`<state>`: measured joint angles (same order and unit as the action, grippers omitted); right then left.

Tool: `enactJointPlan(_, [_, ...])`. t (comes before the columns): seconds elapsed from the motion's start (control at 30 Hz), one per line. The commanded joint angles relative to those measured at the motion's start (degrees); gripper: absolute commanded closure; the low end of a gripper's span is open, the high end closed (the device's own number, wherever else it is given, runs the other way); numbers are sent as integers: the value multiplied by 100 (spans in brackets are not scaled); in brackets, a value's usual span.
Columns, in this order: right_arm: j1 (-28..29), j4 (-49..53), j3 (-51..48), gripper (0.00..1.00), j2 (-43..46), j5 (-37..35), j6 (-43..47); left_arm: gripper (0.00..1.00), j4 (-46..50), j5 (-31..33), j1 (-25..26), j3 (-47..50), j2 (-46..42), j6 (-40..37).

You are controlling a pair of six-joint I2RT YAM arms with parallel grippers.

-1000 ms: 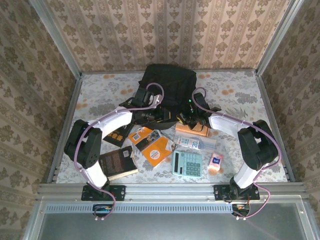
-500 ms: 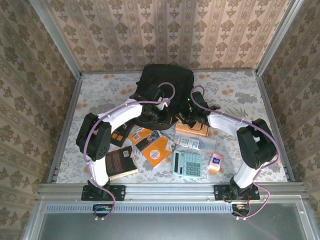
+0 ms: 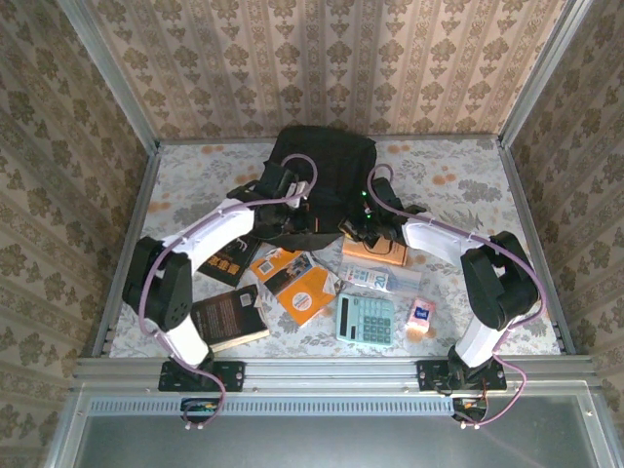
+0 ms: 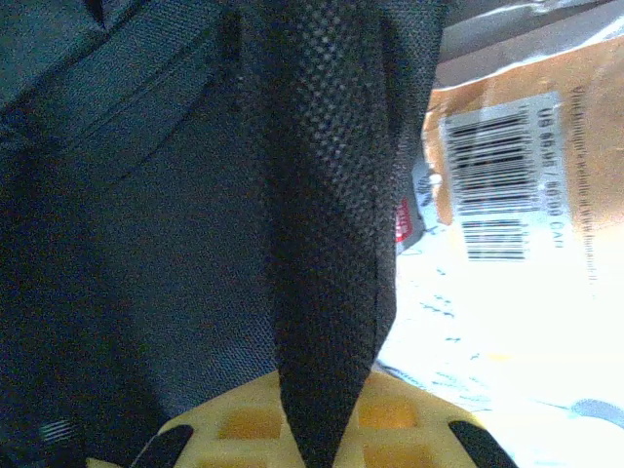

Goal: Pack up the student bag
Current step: Unzip the student bag at the top-center of the table.

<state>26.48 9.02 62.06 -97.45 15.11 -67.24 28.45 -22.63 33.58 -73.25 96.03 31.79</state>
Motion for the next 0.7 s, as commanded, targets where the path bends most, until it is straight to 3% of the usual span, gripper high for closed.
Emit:
enactJointPlan(0.0, [-89,311,92,100,33,-486,330,100,-148,403,-84,101,-469,218])
enactJointPlan(0.43, [-123,706,343,100,33,-942,1255,100,-228,1082,-299,403,-979,-55])
enactJointPlan(0.67, [-132,1197,668,100,83,-1397,2344,100,62,1604,-465,296,-1007,-207])
